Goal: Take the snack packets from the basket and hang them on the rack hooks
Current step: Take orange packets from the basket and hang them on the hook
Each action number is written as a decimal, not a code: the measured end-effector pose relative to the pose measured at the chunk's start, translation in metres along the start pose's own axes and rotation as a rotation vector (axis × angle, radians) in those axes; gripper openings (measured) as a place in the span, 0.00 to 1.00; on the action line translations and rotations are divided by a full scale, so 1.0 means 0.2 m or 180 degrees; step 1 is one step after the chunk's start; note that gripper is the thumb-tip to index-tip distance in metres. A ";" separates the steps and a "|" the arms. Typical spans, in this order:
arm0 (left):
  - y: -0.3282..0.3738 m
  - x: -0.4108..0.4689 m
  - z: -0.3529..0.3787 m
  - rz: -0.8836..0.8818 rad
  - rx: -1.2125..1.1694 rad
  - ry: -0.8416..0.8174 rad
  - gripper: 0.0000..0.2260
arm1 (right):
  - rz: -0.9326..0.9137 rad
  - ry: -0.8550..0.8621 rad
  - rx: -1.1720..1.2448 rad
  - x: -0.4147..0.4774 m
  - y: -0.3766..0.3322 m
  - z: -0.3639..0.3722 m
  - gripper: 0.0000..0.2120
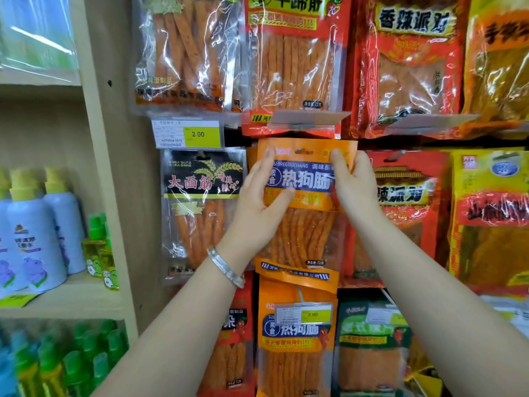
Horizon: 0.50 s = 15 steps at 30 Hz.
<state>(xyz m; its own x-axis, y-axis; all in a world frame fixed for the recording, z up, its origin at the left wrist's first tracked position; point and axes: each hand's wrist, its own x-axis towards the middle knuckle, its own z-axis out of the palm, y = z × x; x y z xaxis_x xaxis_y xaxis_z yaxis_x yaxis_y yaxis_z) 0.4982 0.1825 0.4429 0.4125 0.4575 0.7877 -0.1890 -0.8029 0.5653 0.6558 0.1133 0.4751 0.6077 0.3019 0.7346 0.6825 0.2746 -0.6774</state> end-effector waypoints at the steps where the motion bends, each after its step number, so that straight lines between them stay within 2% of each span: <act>1: -0.04 -0.04 0.03 -0.0038 0.0131 -0.0024 0.30 | -0.0090 -0.0028 -0.0151 -0.02 0.02 -0.01 0.09; 3: -0.13 -0.12 0.09 -0.0132 0.0368 -0.0153 0.30 | -0.0393 0.0032 -0.0602 -0.09 0.08 -0.03 0.26; 5: -0.22 -0.21 0.14 -0.0230 0.0528 -0.0285 0.31 | -0.0875 0.0116 -0.1270 -0.16 0.15 -0.05 0.34; 9: -0.36 -0.31 0.23 -0.0294 0.0975 -0.0467 0.36 | -0.1801 -0.0190 -0.2626 -0.25 0.27 -0.06 0.28; 15: -0.44 -0.22 0.27 -0.0508 0.1331 -0.0822 0.40 | -0.1938 -0.0600 -0.3507 -0.17 0.32 -0.01 0.29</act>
<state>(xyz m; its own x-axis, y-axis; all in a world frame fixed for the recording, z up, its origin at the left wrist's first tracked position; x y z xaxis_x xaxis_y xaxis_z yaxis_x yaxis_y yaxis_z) 0.5440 0.2125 0.3457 0.6236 0.5199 0.5837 0.2448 -0.8391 0.4859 0.6797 0.1179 0.4079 0.0734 0.5439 0.8360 0.8596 -0.4595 0.2234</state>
